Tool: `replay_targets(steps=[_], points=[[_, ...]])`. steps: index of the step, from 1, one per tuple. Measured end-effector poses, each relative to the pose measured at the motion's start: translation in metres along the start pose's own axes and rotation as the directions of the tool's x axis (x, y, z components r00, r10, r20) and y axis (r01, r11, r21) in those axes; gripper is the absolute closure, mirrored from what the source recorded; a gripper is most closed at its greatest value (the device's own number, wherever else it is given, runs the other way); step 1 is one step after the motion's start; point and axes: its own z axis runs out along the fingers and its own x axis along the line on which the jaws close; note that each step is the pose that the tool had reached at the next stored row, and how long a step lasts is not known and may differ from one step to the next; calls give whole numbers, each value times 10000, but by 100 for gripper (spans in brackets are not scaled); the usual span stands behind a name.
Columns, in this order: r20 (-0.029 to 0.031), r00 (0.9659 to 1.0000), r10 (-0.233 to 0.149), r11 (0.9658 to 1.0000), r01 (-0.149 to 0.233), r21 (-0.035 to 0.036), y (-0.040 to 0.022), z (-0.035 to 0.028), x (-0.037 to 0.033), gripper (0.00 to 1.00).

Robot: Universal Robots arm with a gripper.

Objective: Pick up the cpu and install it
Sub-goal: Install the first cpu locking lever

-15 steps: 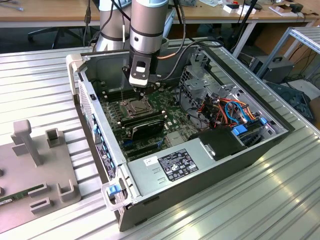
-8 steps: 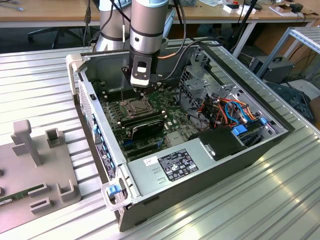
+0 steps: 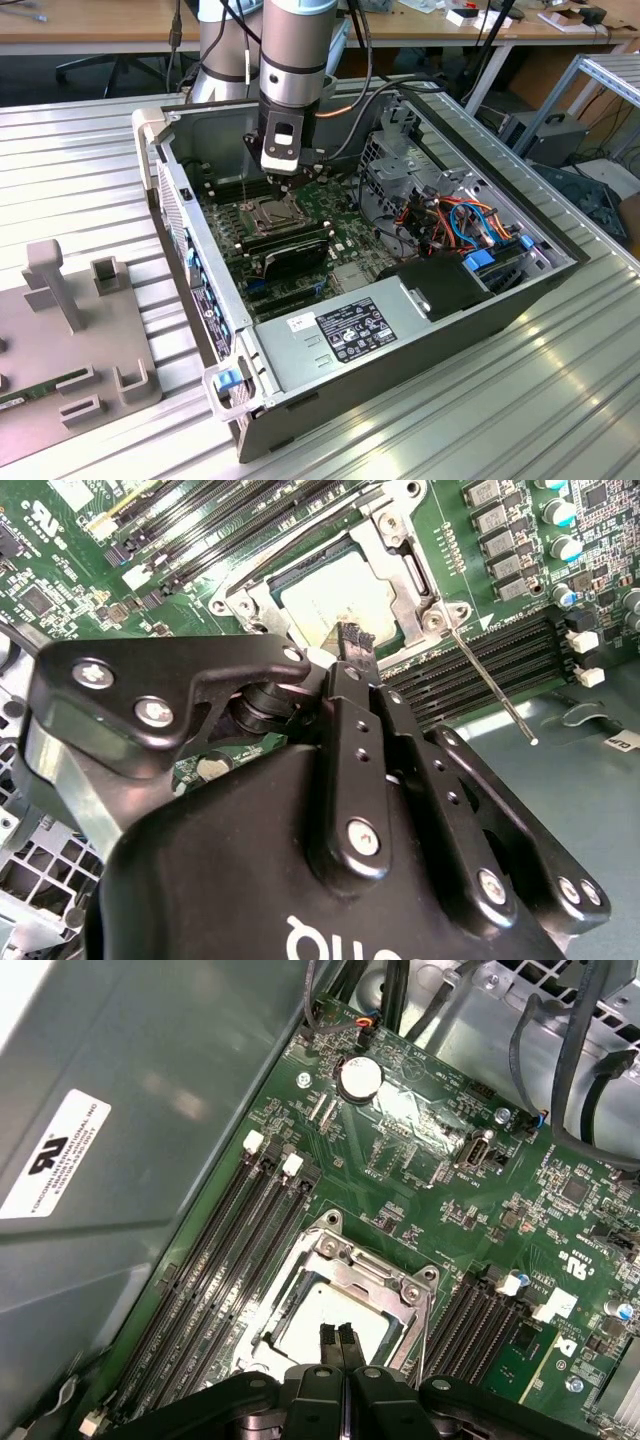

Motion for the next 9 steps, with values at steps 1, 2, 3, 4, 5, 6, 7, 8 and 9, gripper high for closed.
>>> replay_targets(steps=[1,2,3,4,5,6,7,8,9], points=[[-2,10000,-51,10000,51,-1,0,0,0,89],[-5,9999,-146,9999,146,-4,0,0,0,89],[-9,9991,-434,9991,434,-10,0,0,0,89],[-15,9976,-695,9976,695,-16,0,0,0,89],[-17,9962,-868,9962,868,-20,0,0,0,89],[-21,9944,-1059,9944,1059,-24,0,0,0,89],[-24,9924,-1232,9924,1232,-28,0,0,0,89],[-27,9875,-1578,9875,1578,-33,0,0,0,89],[-17,9827,-1854,9827,1854,-27,0,0,0,89]])
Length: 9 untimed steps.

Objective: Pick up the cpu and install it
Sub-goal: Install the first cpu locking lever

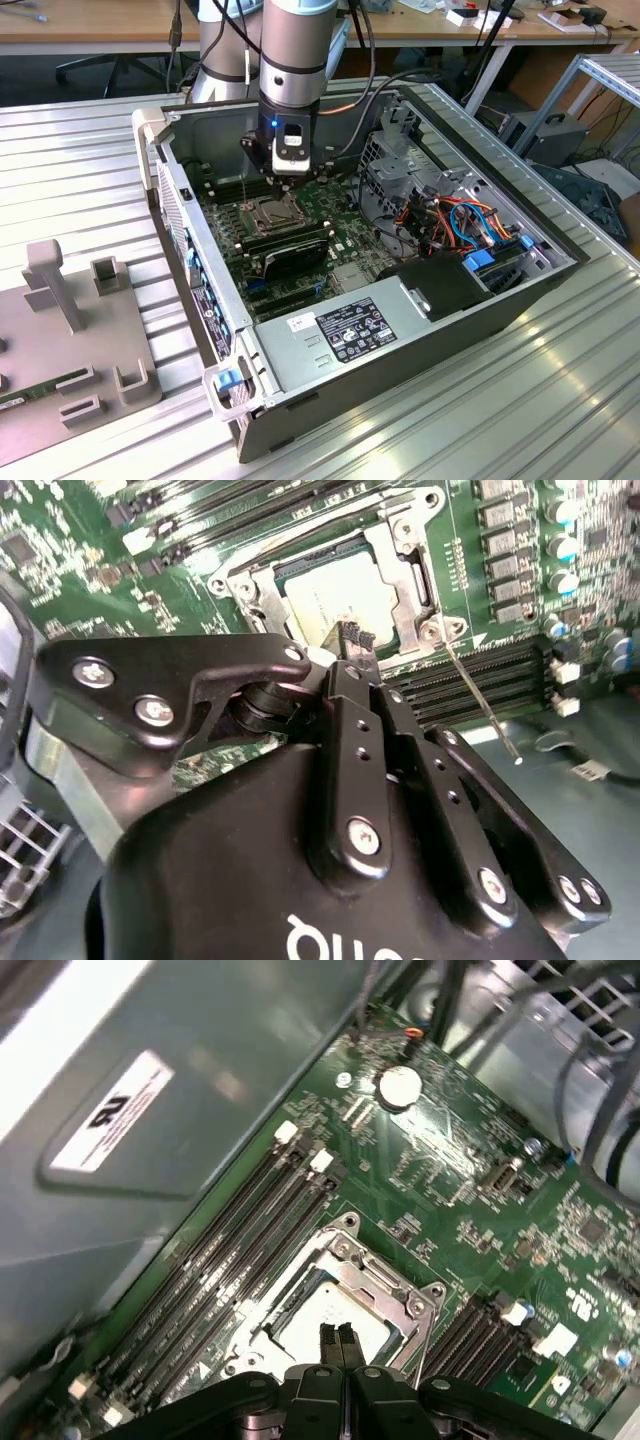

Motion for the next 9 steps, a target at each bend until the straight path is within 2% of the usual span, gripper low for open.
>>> replay_targets(steps=[3,5,7,9], points=[[3,9985,-550,9985,550,-2,0,0,0,89],[-1,9958,-919,9958,919,-9,1,1,1,89],[-4,9917,-1287,9917,1287,-15,1,1,1,89],[-11,9857,-1685,9857,1685,-27,0,2,1,89]])
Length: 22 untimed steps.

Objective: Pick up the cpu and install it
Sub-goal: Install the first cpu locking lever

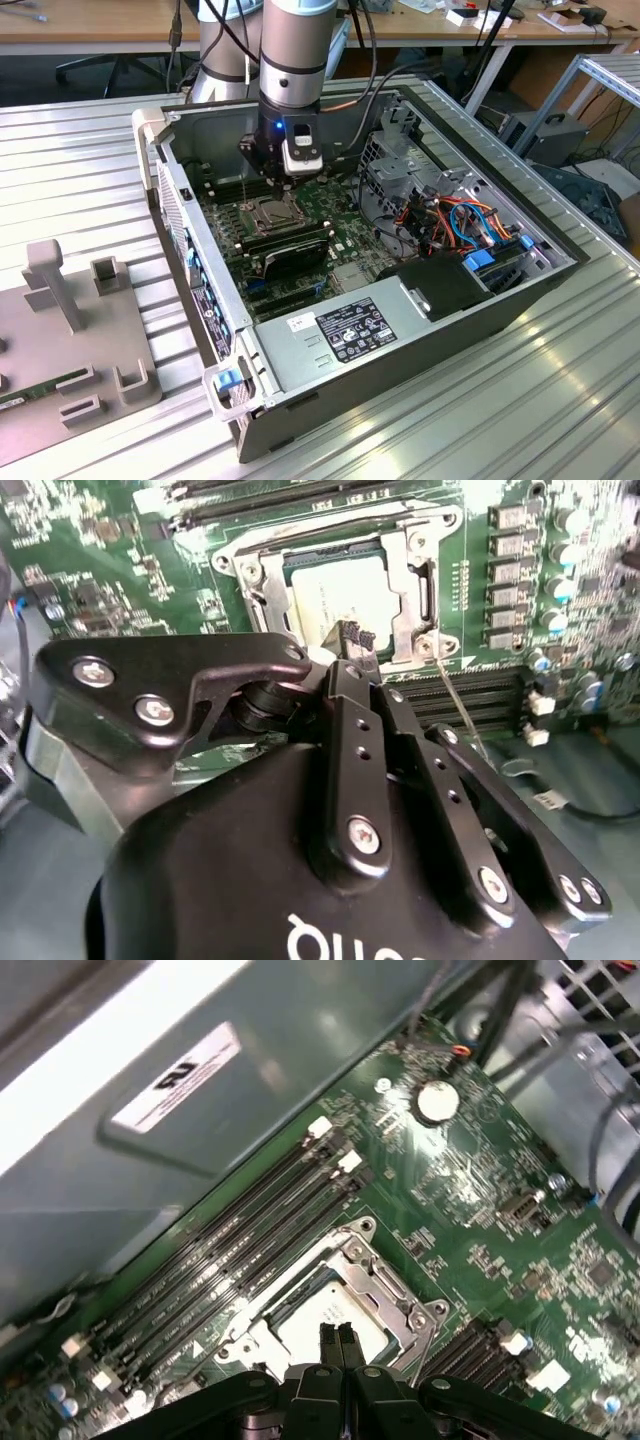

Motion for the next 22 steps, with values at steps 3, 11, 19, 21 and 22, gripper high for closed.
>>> replay_targets(steps=[3,11,19,21,22], points=[[-17,9975,-707,9975,707,-23,0,1,0,89],[-22,9929,-1187,9929,1186,-34,0,1,0,89],[-46,9760,-2177,9760,2176,-79,0,2,0,89],[-58,9620,-2731,9620,2730,-105,0,2,0,89],[-61,9573,-2892,9572,2891,-113,0,2,0,89]])
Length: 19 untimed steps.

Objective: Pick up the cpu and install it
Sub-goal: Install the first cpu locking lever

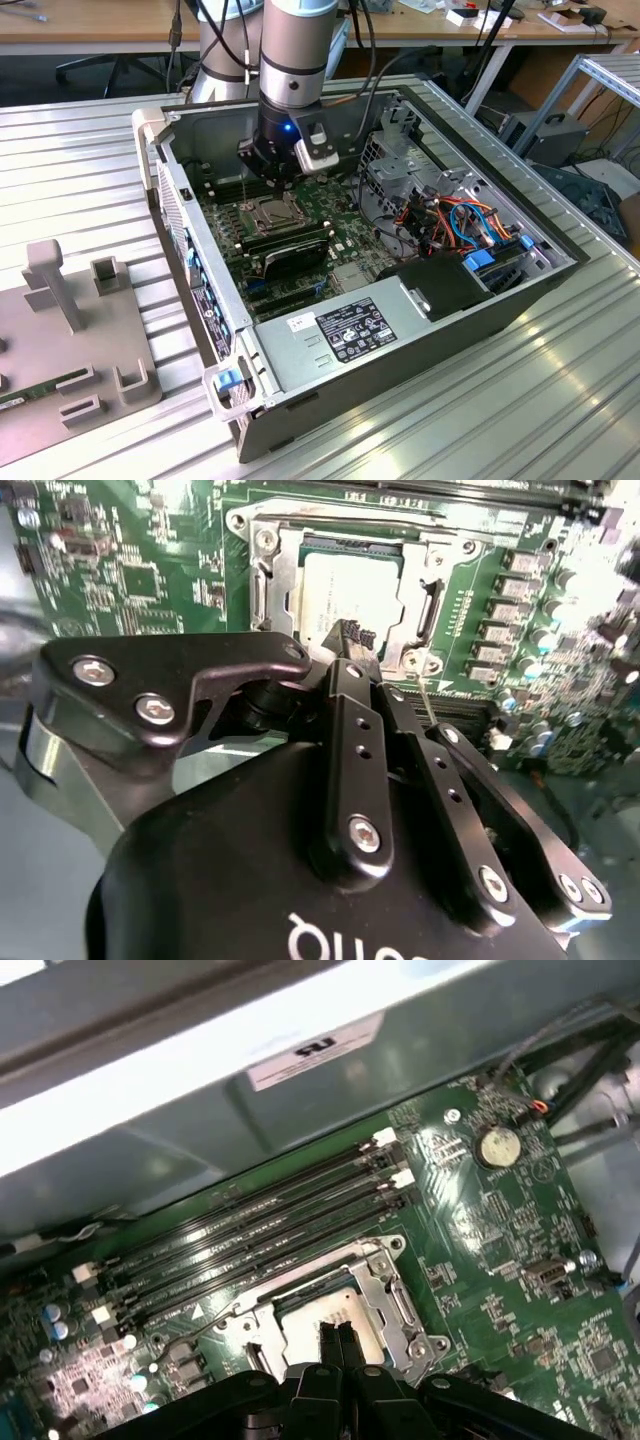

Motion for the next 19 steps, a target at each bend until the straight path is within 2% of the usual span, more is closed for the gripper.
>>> replay_targets(steps=[4,6,8,10,12,13,14,19], points=[[-23,9964,-843,9964,843,-37,0,1,0,89],[-35,9917,-1287,9917,1286,-56,0,0,0,89],[-43,9860,-1669,9859,1669,-74,0,1,0,89],[-52,9780,-2087,9780,2086,-94,0,1,0,89],[-61,9668,-2556,9667,2556,-116,0,2,0,89],[-62,9643,-2649,9642,2648,-121,0,2,0,89],[-63,9631,-2690,9631,2689,-123,0,2,0,89],[-64,9624,-2716,9624,2715,-124,0,1,0,89]])
